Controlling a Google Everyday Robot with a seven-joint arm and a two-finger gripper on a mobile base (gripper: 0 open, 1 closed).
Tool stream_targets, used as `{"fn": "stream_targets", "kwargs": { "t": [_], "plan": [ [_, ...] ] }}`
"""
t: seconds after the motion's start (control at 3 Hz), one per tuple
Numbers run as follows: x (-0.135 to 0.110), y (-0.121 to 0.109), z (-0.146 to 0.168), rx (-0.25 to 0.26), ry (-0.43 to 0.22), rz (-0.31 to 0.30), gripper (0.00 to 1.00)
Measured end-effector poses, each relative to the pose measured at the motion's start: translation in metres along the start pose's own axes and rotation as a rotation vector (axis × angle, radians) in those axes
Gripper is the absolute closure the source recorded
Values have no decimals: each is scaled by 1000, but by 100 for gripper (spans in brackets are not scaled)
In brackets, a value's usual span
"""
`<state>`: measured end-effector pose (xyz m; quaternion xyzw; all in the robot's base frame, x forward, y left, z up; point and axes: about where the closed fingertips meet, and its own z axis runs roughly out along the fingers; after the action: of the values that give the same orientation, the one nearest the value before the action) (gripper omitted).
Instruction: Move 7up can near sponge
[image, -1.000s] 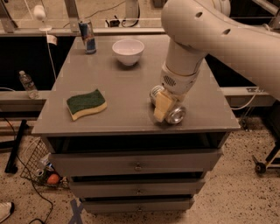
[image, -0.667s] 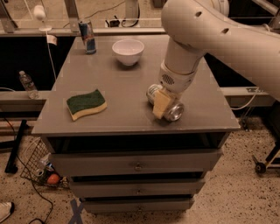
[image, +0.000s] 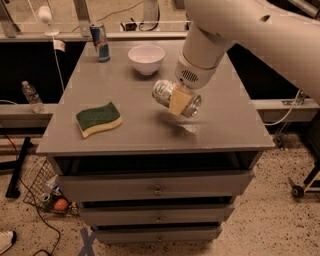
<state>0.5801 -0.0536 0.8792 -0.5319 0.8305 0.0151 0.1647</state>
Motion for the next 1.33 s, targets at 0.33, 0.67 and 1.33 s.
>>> {"fn": "stream_targets", "kwargs": {
  "t": [0.33,0.67,1.33],
  "plan": [
    [-3,0,-1,3,-7,-98,100],
    [-2,0,-1,3,-7,-98,100],
    [-44,68,-3,-2,-2,-466,100]
  ]
}}
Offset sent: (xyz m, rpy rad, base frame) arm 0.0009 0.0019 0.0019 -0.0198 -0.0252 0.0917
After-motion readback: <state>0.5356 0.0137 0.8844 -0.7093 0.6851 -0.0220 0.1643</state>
